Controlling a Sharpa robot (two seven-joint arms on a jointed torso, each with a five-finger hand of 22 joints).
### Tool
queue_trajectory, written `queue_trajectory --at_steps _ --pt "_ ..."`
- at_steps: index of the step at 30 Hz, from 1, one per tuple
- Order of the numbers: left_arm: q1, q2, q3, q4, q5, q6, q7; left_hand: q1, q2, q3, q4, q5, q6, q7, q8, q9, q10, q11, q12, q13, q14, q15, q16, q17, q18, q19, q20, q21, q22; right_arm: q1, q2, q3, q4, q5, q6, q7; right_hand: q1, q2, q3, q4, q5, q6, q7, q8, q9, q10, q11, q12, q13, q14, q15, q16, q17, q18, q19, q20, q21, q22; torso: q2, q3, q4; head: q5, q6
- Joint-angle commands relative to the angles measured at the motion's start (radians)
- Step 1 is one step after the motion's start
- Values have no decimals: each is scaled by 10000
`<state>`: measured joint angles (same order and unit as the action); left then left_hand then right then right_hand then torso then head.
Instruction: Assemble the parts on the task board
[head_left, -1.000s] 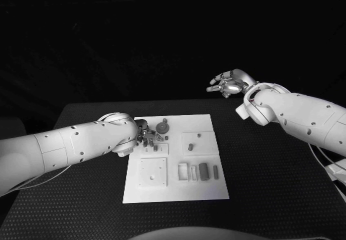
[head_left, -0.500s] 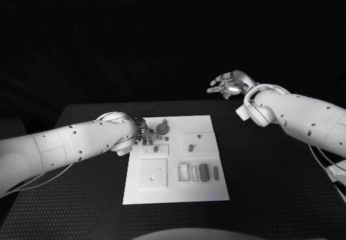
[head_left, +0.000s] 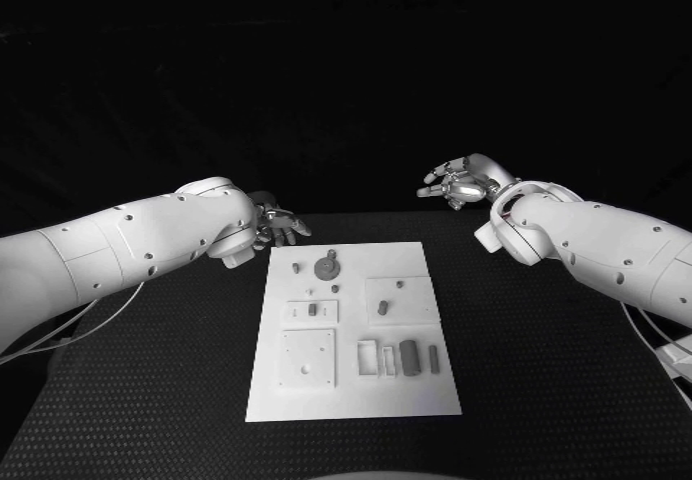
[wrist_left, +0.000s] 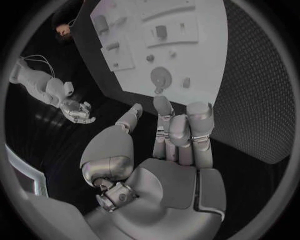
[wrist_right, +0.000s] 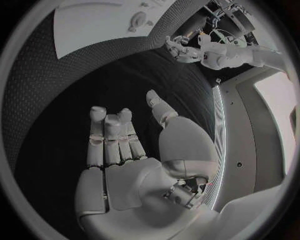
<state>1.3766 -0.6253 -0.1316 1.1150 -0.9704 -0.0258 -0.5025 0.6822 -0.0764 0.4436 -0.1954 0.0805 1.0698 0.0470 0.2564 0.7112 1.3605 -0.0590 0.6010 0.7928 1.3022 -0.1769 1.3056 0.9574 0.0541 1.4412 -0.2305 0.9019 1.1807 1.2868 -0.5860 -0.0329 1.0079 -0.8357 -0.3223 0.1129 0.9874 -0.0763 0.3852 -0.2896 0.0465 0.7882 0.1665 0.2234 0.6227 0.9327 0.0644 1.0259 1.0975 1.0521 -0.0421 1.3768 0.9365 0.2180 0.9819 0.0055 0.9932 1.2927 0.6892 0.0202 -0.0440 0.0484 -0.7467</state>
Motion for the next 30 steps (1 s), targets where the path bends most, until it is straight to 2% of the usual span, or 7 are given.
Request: queue_trajectory --at_steps 1,11,19,23,26,27,30 --pt "20 242 -9 -568 7 376 316 156 -23 36 -118 64 -326 131 -143 -60 3 53 -32 -32 13 126 -57 -28 1215 156 -348 -85 -25 -2 15 7 -7 -28 94 50 -20 109 -45 -6 8 -33 98 -51 16 -38 -5 52 -11 -70 -20 49 -14 438 -9 51 -48 17 3 12 -8 31 102" --pt "-21 1168 -21 -2190 -770 903 471 413 -65 136 -237 114 -811 299 -369 -125 -159 210 -46 -103 -31 279 -120 -66 1336 108 -197 -181 -59 -3 30 7 23 -28 87 57 -36 117 -53 -1 8 -33 98 -55 16 -40 -4 57 -18 -70 -19 52 -18 438 -8 54 -49 17 24 -4 -35 89 231" --pt "-254 1730 -23 -3292 -1038 1436 496 408 -35 127 -206 122 -1012 367 -460 -148 -224 275 -32 -136 -57 342 -143 -80 1385 77 -124 -220 -64 -3 36 7 37 -28 68 61 -44 119 -58 -1 8 -35 99 -58 15 -42 -4 61 -24 -71 -19 54 -20 438 -8 55 -49 17 64 -18 -74 115 298" --pt "-356 1900 -25 -3624 -1097 1626 499 327 -42 106 -127 99 -1095 399 -497 -156 -278 306 -33 -158 -83 375 -158 -87 1406 43 -88 -247 -66 -2 31 7 49 -28 37 70 -49 118 -61 -1 8 -36 100 -59 15 -43 -3 62 -26 -72 -18 55 -22 438 -8 55 -50 16 75 -19 -87 150 315" --pt "-474 2057 -32 -3908 -1092 1628 570 135 -47 68 51 43 -1179 426 -537 -165 -324 334 -25 -179 -108 404 -168 -91 1434 6 -56 -276 -66 -2 23 7 68 -28 24 69 -58 114 -67 0 8 -37 100 -61 15 -45 -3 64 -30 -74 -18 54 -25 438 -9 57 -52 16 88 -27 -90 153 329" --pt "-521 2096 -33 -3983 -1080 1619 591 -42 -83 13 183 -133 -1190 429 -542 -166 -339 342 -23 -187 -121 417 -173 -93 1438 -13 -42 -289 -67 -2 25 7 68 -28 24 68 -59 113 -68 -1 8 -37 100 -62 15 -46 -3 64 -31 -75 -18 54 -25 438 -10 57 -53 16 84 -26 -80 141 314" --pt "-614 2187 -35 -4171 -1045 1591 628 -288 -159 -38 394 -271 -1216 435 -554 -166 -365 344 -16 -200 -143 414 -179 -94 1466 -45 -40 -310 -64 -1 34 7 83 -28 24 68 -61 113 -69 -1 8 -38 100 -63 15 -48 -2 64 -33 -76 -17 54 -27 438 -11 57 -54 15 89 -29 -87 142 325"
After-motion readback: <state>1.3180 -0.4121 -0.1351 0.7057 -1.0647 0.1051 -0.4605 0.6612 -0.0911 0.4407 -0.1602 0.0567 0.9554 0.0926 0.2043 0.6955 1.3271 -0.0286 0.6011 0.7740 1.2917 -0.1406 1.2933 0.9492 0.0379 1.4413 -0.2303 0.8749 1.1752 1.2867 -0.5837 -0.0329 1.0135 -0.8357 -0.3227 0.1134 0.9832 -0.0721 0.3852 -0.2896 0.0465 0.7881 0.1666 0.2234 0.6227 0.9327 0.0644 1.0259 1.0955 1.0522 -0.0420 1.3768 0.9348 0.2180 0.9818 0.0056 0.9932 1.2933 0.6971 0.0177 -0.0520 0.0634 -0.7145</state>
